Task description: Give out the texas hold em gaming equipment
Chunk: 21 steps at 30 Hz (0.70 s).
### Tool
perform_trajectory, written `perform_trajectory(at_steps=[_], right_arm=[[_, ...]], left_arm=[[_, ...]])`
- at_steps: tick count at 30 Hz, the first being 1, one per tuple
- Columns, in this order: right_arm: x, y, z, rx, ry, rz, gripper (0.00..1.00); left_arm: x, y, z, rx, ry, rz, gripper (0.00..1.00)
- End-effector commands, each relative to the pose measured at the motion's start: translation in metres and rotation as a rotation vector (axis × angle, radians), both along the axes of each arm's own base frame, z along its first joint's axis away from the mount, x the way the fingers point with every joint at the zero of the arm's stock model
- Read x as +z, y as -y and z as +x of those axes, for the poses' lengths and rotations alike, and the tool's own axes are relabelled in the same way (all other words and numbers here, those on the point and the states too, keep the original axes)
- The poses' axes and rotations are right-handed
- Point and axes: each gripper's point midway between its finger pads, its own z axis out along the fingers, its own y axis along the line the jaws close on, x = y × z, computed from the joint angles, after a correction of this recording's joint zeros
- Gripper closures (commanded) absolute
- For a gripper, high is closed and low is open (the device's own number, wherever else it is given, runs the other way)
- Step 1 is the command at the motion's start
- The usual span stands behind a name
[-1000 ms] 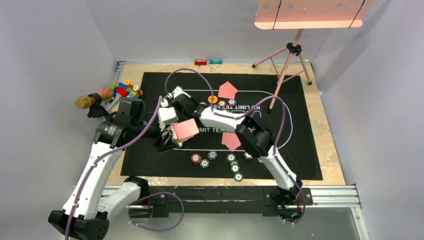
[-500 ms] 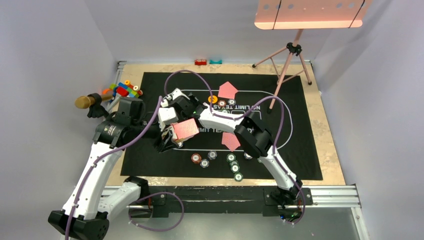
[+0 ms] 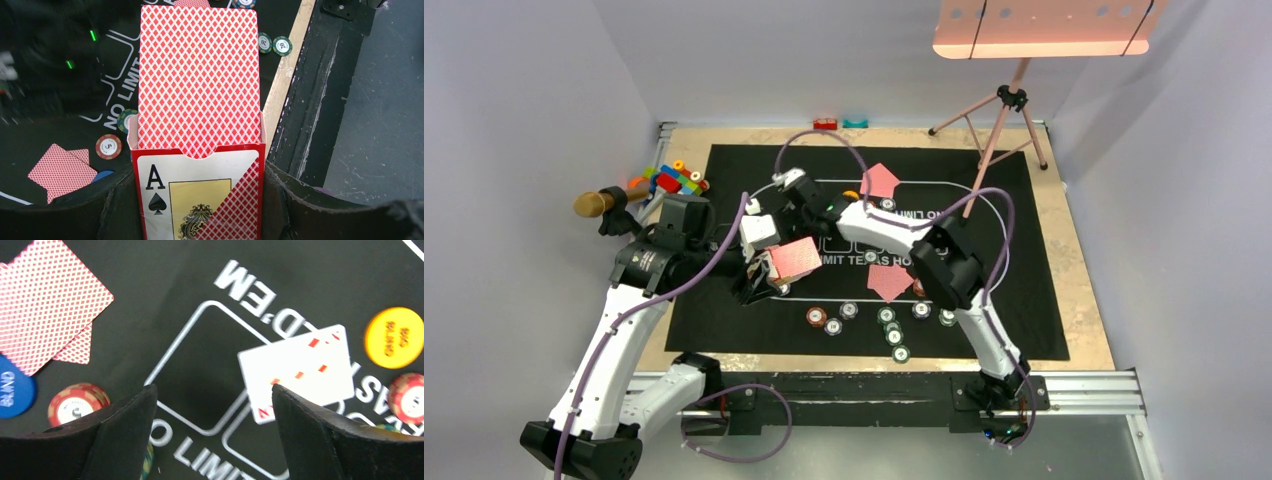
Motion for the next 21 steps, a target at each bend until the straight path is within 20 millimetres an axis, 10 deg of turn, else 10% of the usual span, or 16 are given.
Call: perform_trajectory(at_steps=[1,8,12,21], right_arm=[[0.113,0.023,0.019,-0.085,-0.063,0.336,0.11],[0.233,0.052,0.005,-0.107,-0.143,0.634,0.02],[0.247,0.069,-0.017,0.015,-0.343,0.942,0.02],[0.253,0.104,-0.075,-0.002,-0.358,0.891,0.04]], left_arm=[[0.023,0.004,0.003,-0.029,0.087,-0.041,1.00],[0.023,0.006,0.006,-0.036,0.090,-0.048,1.00],[0.020,0.006,0.009,-0.036,0.087,-0.040,1.00],[0.010,0.007,0.021,-0.030,0.087,-0.023,1.00]])
